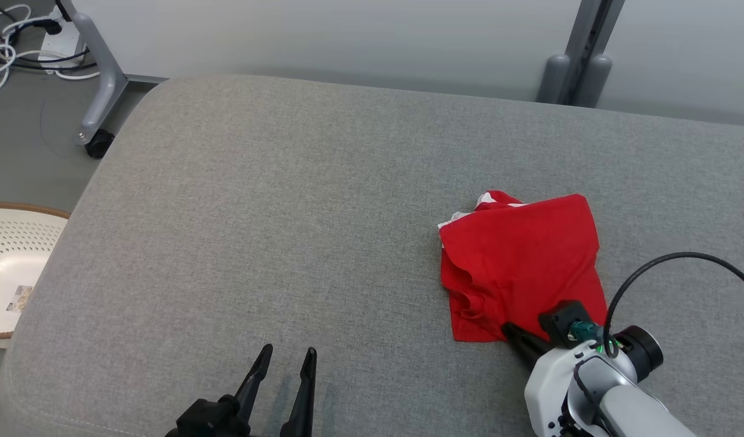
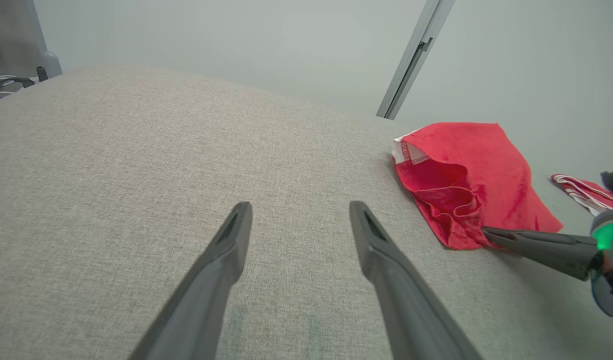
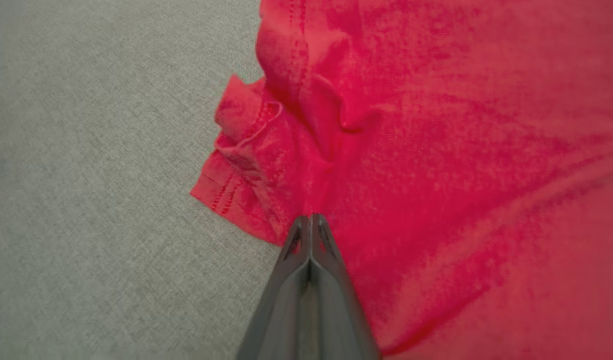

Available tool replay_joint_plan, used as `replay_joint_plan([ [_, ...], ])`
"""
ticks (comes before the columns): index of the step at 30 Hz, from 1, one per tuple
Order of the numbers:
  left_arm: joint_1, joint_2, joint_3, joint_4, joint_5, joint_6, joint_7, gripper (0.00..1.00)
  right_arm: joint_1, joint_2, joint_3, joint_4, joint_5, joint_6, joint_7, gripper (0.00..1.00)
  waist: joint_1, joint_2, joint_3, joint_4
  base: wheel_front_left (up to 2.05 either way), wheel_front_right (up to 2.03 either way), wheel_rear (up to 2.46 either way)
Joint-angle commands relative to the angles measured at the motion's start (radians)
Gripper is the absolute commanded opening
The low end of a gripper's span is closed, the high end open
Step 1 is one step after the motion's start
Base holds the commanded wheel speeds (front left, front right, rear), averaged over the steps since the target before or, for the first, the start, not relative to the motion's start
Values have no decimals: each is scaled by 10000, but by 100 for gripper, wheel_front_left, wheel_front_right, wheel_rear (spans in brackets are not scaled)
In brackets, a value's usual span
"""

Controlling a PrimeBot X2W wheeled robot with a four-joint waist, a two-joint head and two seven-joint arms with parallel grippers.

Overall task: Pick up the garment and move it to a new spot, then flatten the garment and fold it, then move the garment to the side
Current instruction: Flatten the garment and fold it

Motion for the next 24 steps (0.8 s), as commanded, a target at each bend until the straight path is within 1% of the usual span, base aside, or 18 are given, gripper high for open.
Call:
replay_joint_plan([
  [1, 57, 36, 33, 36, 66, -48, -42, 100, 168, -26, -31, -43, -64, 1, 10, 0, 0, -1, -20, -58, 0, 0, 0],
  [5, 23, 36, -19, 85, 57, -51, -42, 100, 284, 57, -17, -24, -162, 1, 48, 0, 0, -1, -60, -60, 0, 0, 0],
  [9, 174, 36, -39, 204, -9, -36, -42, 100, 524, 126, 468, 54, -264, 1, 8, 0, 0, -1, -333, 5, 0, 0, 0],
  [13, 422, 37, 85, 186, -89, 46, -42, 100, 893, 189, 1003, 54, 75, 1, -96, 0, 0, -1, -824, 14, 0, 0, 0],
  [16, 630, 34, 198, 144, -85, 102, -42, 100, 1046, 233, 1046, -75, 226, 0, -302, 0, 0, -1, -1069, -68, 0, 0, 0],
  [20, 1053, 37, 519, 50, 41, 90, -42, 100, 1564, 261, 696, -475, 409, 0, -777, 0, 0, -1, -1626, -333, 0, 0, 0],
  [24, 1369, 36, 972, -270, 193, 118, -41, 100, 2215, 149, -546, -1330, 167, 0, -1464, 0, 0, -1, -1906, -685, 0, 0, 0],
])
